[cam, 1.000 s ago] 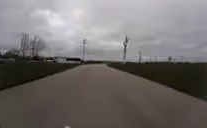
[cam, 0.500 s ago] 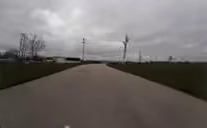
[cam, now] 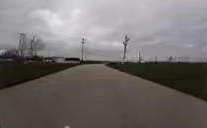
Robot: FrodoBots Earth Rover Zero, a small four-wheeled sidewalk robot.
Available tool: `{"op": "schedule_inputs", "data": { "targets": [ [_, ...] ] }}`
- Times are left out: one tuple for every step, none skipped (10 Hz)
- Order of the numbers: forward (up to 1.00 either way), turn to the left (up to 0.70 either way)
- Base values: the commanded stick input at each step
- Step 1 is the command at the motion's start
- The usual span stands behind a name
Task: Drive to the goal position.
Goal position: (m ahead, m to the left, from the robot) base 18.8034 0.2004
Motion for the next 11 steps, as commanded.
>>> {"op": "schedule_inputs", "data": {
  "targets": [
    [1.0, 0.0],
    [1.0, 0.0],
    [1.0, 0.0],
    [1.0, 0.0],
    [1.0, 0.0],
    [1.0, 0.0],
    [1.0, 0.0],
    [1.0, 0.0],
    [1.0, 0.0],
    [1.0, 0.11],
    [1.0, 0.4]
  ]
}}
